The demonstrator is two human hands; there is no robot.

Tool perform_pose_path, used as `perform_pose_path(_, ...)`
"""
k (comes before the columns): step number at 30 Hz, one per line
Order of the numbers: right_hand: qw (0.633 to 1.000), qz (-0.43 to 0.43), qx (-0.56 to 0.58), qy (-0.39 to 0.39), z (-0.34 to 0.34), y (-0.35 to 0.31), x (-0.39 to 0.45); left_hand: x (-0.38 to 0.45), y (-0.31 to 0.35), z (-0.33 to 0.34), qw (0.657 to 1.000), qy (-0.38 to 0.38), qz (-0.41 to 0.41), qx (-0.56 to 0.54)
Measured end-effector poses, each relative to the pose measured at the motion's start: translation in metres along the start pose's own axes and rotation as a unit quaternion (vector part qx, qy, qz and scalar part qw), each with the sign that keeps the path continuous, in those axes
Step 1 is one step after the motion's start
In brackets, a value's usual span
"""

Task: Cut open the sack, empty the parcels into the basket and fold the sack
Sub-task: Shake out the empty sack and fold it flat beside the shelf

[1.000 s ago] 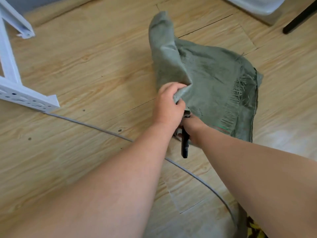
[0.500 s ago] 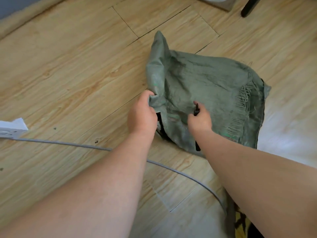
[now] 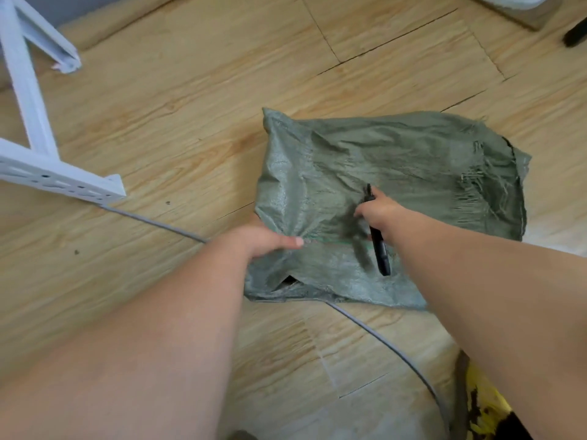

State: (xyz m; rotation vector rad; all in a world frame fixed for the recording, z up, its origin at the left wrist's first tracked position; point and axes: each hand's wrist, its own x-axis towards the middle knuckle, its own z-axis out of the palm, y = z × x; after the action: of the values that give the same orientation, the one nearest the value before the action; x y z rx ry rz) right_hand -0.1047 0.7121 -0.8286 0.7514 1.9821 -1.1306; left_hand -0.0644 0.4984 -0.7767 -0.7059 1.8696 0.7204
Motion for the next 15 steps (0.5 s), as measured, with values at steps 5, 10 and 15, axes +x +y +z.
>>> perform_pose_path(5,0.999,-0.022,-0.016,0.046,0.013,-0.007,0.011,0.014,-0.003,-0.002,0.949,0.251,0.149,-0.12)
perform_pose_path(10,0.965,0.027,0.218,-0.145,0.036,-0.034,0.005,-0.008,-0.007,-0.001,0.928,0.234,0.29,-0.01)
perform_pose_path(15,0.978,-0.027,0.173,-0.113,0.064,-0.062,-0.006,-0.018,0.012,-0.017,0.919,0.323,0.192,0.12)
